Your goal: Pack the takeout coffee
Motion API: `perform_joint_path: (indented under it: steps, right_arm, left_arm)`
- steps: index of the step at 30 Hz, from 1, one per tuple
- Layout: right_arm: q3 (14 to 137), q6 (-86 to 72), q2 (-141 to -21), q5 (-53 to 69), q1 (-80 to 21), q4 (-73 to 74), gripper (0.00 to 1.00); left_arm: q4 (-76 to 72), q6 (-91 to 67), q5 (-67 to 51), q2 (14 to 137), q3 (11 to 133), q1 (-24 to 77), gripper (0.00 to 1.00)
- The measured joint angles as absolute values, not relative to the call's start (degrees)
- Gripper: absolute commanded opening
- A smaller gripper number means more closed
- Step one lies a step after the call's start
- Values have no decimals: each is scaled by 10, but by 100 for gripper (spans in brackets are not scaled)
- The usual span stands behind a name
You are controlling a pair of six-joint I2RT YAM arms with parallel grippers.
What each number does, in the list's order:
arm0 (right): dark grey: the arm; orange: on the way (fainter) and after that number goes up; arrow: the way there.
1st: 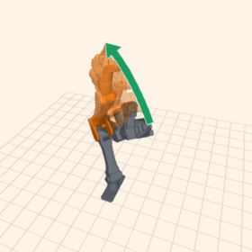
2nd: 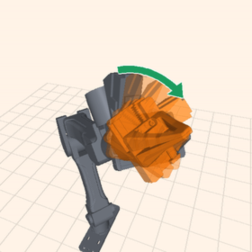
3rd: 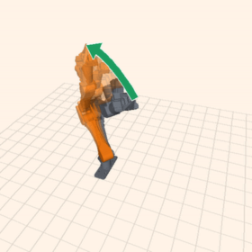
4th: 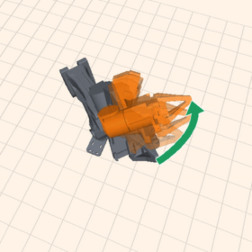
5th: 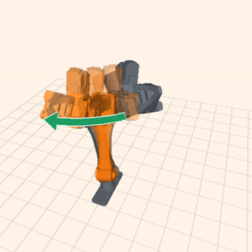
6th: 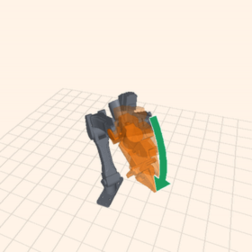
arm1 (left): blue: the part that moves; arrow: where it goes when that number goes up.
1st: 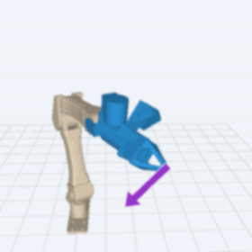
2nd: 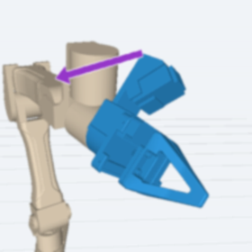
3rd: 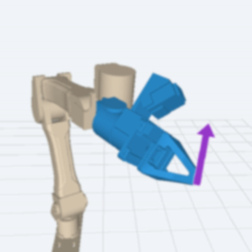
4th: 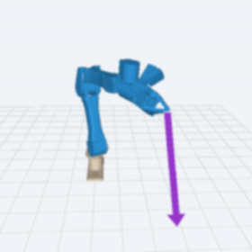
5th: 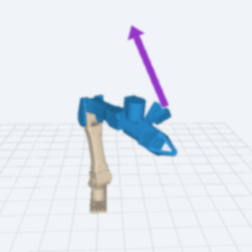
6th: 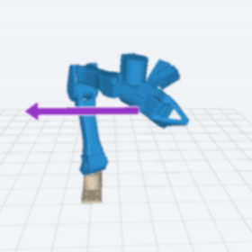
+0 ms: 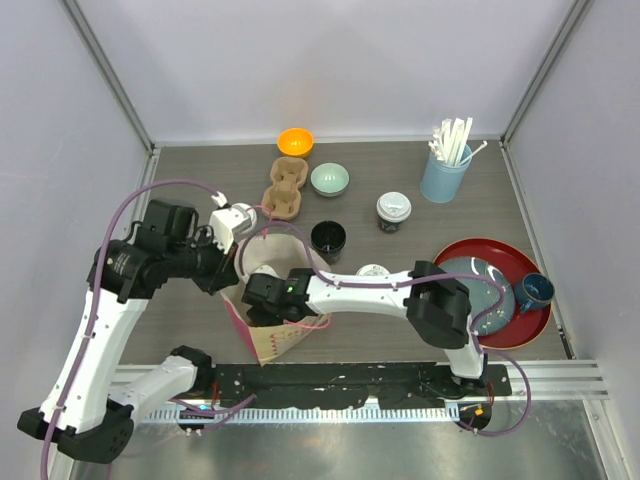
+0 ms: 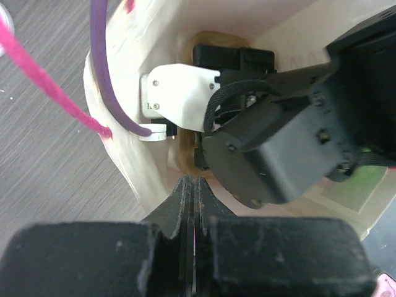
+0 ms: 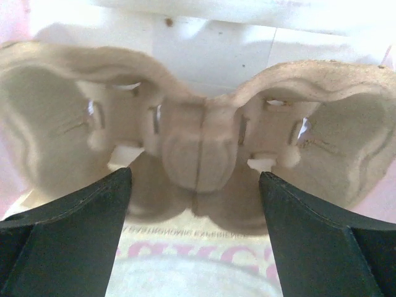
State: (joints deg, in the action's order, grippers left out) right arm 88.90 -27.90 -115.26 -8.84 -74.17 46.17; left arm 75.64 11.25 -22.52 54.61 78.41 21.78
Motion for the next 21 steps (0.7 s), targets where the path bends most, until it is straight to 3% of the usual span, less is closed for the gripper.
perform_joint_path:
  steps: [21]
  right_arm:
    - [846, -195, -980, -123, -770, 360, 91]
  left_arm:
    - [756, 127, -205, 549, 765, 219, 0]
